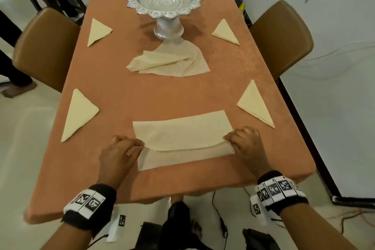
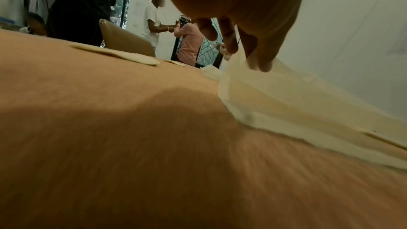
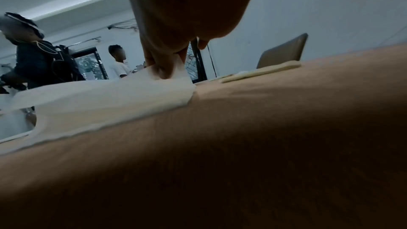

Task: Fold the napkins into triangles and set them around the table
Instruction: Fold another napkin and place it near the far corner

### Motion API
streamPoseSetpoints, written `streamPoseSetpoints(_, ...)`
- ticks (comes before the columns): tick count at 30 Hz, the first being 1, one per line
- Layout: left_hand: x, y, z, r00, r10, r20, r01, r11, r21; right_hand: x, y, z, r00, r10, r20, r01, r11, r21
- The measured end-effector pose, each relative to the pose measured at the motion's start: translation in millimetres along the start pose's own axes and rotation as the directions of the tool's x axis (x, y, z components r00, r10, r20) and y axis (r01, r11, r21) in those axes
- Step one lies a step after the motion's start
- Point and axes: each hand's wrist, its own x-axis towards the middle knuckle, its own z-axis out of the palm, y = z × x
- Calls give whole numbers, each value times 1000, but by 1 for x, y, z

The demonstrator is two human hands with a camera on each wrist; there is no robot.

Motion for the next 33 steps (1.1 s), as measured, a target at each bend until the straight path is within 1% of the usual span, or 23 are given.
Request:
streamPoseSetpoints(2,-20,3,8,998,63,4,-63,997,50,-21,-3,4,1000,20,-1,-20,1000,1)
streamPoseSetpoints(4,-34,4,15,997,81,12,-81,992,97,-33,-3,9,999,38,-2,-38,999,-12)
streamPoseSetpoints(7,-50,1,21,999,41,21,-43,989,139,-41,-5,13,999,48,3,-47,998,-40)
streamPoseSetpoints(9,-56,-1,24,999,8,47,-17,980,197,-43,-7,14,998,60,18,-59,996,-72)
streamPoseSetpoints(12,-61,-2,23,996,-36,80,14,966,258,-44,-10,13,996,66,66,-59,993,-100)
streamPoseSetpoints(14,-62,-1,21,991,-62,121,27,963,268,-44,-12,11,992,72,101,-60,991,-121)
streamPoseSetpoints(17,-59,-3,15,982,-100,160,53,960,275,-42,-15,5,986,122,109,-109,987,-115)
streamPoseSetpoints(21,-36,-7,7,992,-72,106,53,984,172,-16,-13,-5,971,216,104,-205,973,-106)
streamPoseSetpoints(24,-7,-11,10,989,-86,120,67,985,159,20,-1,0,938,310,153,-292,948,-125)
streamPoseSetpoints(26,15,-14,13,985,-115,132,98,987,131,44,8,6,898,386,210,-376,923,-87)
streamPoseSetpoints(27,26,-18,15,979,-145,144,133,987,94,54,13,9,876,415,246,-416,908,-49)
streamPoseSetpoints(28,39,-20,16,967,-190,171,184,982,51,65,17,11,855,433,285,-450,893,-6)
streamPoseSetpoints(30,62,-27,19,925,-273,265,284,959,-6,83,23,15,812,444,380,-496,867,45)
streamPoseSetpoints(32,76,-35,22,880,-308,360,320,947,27,95,27,18,762,443,472,-518,855,35)
streamPoseSetpoints(33,80,-37,23,869,-309,387,316,948,46,100,29,19,747,443,496,-522,853,25)
